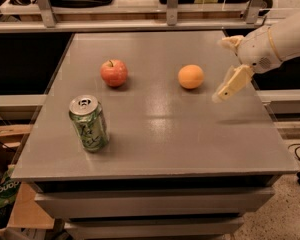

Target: Move orange near apple

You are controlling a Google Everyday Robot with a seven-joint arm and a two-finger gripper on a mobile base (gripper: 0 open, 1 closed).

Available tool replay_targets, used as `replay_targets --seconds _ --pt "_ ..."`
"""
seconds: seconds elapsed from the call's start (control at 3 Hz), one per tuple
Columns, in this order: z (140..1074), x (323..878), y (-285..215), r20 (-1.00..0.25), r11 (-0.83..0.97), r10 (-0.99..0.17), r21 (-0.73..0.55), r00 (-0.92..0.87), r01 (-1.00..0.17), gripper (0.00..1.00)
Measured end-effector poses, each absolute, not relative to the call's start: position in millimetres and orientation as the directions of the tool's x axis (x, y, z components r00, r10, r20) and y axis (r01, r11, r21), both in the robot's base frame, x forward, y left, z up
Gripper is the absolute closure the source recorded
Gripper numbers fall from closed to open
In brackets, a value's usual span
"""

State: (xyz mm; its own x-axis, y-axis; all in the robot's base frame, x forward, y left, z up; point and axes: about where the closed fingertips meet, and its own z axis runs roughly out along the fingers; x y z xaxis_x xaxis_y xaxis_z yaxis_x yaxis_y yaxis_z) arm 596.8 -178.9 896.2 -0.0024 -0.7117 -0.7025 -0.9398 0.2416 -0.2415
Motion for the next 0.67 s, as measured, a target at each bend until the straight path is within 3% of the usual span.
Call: replay_targets --seconds 0.67 --pt "875 618 -154 -0.683 0.205 -0.730 -0.213 -0.004 -0.955 0.00"
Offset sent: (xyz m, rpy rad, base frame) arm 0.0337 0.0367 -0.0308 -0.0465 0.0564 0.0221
